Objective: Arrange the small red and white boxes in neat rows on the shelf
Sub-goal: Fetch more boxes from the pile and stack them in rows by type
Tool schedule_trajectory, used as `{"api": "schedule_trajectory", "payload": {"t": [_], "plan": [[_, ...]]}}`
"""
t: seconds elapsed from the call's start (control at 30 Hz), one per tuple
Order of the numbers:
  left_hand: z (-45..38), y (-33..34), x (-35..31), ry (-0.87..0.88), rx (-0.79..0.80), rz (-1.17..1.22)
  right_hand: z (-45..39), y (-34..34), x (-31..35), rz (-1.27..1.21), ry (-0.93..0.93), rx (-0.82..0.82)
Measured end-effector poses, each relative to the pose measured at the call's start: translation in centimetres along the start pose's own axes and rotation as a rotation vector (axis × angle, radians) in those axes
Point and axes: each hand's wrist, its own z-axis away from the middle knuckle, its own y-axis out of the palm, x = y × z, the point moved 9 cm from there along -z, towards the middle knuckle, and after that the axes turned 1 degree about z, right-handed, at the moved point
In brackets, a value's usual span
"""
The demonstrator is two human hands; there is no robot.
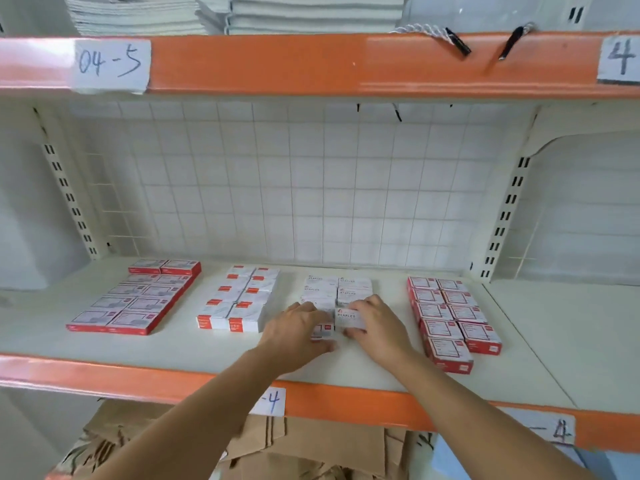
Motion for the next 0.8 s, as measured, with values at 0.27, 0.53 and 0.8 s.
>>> {"api": "schedule_trajectory", "payload": {"t": [0.27, 0.53, 0.8], "plan": [[-1.2, -0.6, 1.0, 0.016, -0.233, 0.121, 1.1, -0.2, -1.6, 0.033, 0.076, -0.013], [-1.3, 0.7, 1.9, -0.039, -0.199, 0.184, 1.6, -1.2, -2.8, 0.121, 0.152, -0.11], [-1.5, 0.8, 1.7, -0.025, -0.198, 0.185, 0.2, -1.1, -1.6, 0.123, 0.154, -0.104]]}}
